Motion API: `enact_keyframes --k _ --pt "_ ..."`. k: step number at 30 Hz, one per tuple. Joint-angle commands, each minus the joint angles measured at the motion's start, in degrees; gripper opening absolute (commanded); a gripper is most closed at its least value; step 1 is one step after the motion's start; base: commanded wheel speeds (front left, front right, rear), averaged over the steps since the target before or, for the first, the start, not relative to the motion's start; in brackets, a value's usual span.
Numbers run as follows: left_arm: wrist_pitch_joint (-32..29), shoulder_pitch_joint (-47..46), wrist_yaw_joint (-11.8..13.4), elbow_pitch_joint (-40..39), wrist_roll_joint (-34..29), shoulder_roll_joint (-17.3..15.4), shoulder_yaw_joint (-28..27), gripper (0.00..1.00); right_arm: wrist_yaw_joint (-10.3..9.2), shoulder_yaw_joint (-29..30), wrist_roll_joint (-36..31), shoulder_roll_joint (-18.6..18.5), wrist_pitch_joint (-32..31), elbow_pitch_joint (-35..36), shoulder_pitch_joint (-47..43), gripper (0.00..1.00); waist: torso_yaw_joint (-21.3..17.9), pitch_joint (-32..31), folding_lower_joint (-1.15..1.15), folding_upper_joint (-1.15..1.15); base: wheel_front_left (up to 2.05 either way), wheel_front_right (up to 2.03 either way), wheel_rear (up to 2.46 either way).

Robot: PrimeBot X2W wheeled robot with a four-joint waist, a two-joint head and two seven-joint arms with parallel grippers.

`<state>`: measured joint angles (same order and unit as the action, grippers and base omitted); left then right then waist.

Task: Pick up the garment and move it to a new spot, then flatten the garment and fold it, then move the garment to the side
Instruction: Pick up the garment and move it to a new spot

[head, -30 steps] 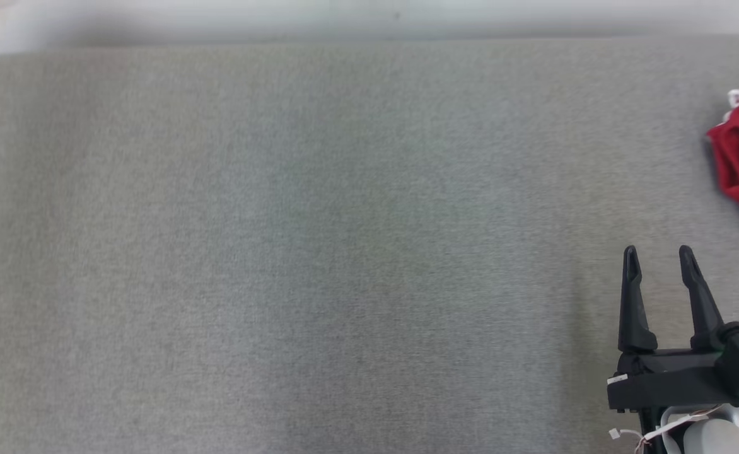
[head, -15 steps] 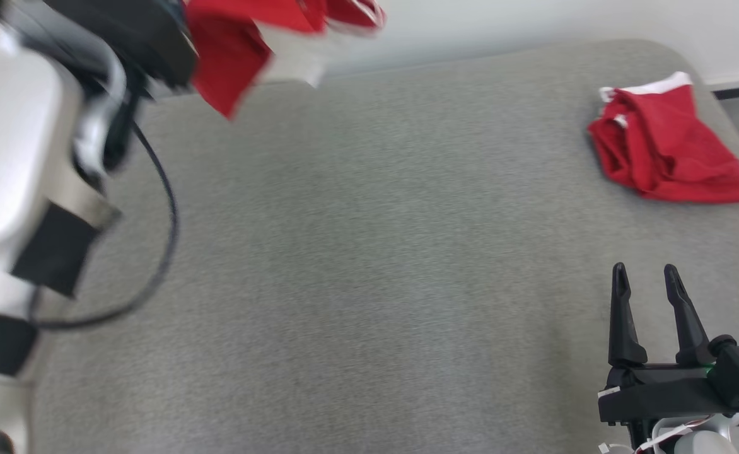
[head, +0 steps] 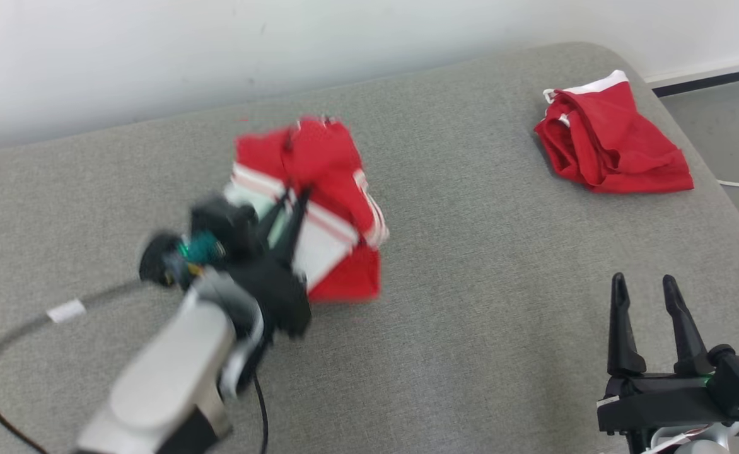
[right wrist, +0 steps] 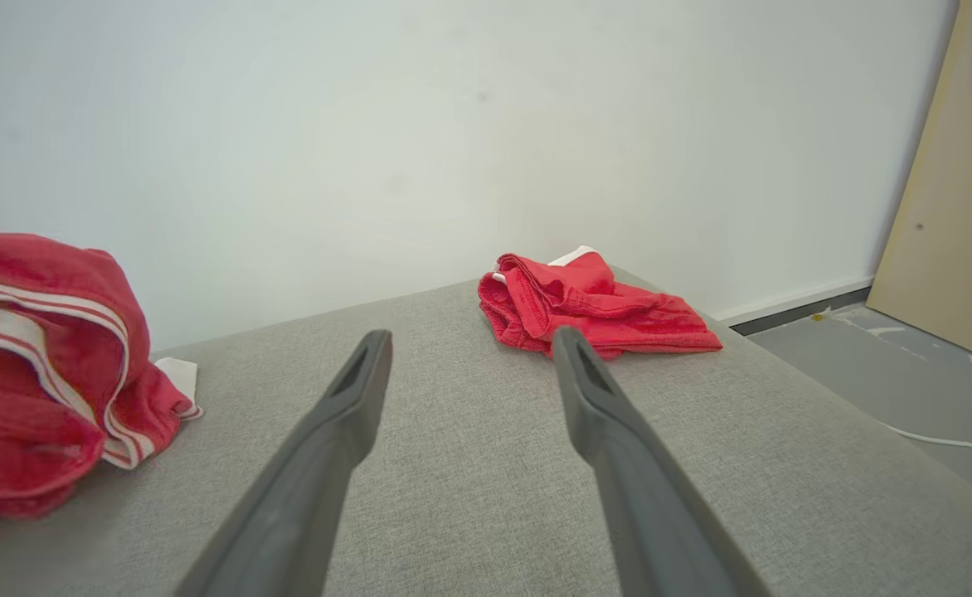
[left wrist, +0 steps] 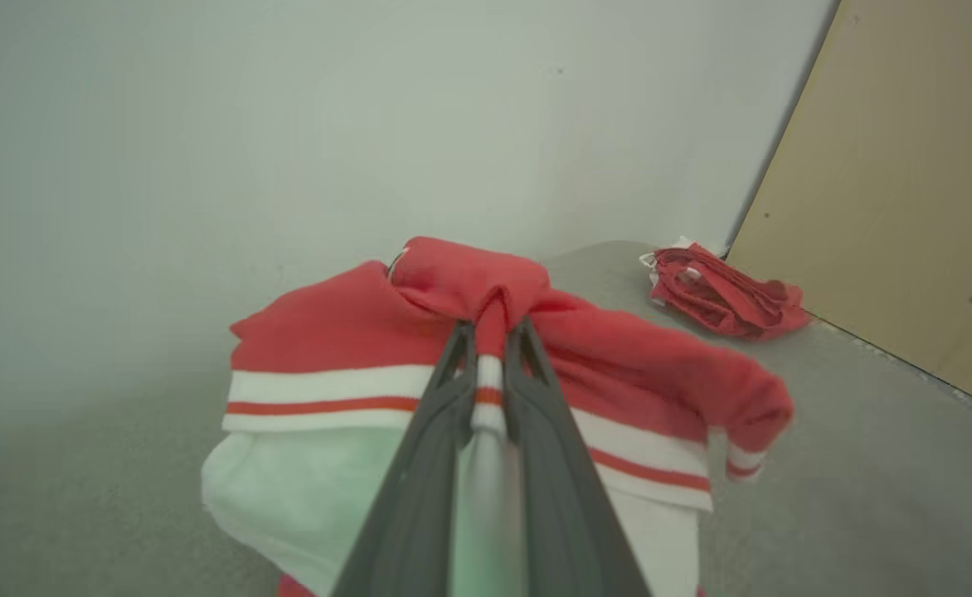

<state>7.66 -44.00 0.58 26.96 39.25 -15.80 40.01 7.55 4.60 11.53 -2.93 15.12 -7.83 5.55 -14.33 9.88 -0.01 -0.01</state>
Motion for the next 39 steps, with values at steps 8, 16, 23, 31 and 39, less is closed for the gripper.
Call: enact_keyframes --k 8,16,23,31,39 --pt "3.51 9.41 0.61 4.57 -1.23 4.02 4.88 0.0 -0.15 -1.53 0.87 0.04 0.01 -0.88 0.71 1.0 1.95 0.11 0.01 0.01 0.0 0.0 0.0" --pt "7.14 9.25 1.04 3.69 -4.33 5.74 4.91 1.0 -0.15 -1.15 -0.42 0.04 0.01 -1.07 0.13 1.0 5.44 -2.95 0.01 0.01 0.0 0.0 0.0" --pt "7.5 13.92 2.9 -4.21 -7.71 2.23 -2.14 1.0 -0.15 -1.07 -1.34 0.05 0.02 -0.7 -1.66 1.0 9.82 -6.53 0.01 0.01 0.0 0.0 0.0" --pt "7.53 22.82 2.35 -12.72 -10.59 -0.93 -12.68 1.0 -0.15 -1.9 -1.71 0.05 0.02 -0.35 -2.81 1.0 13.74 -8.96 0.01 0.01 0.0 0.0 0.0" --pt "7.54 33.15 1.51 -18.04 -14.09 -2.24 -22.79 1.0 -0.15 -2.2 -1.92 0.04 0.02 -0.82 -3.93 1.0 17.31 -10.38 0.01 0.01 0.0 0.0 0.0"
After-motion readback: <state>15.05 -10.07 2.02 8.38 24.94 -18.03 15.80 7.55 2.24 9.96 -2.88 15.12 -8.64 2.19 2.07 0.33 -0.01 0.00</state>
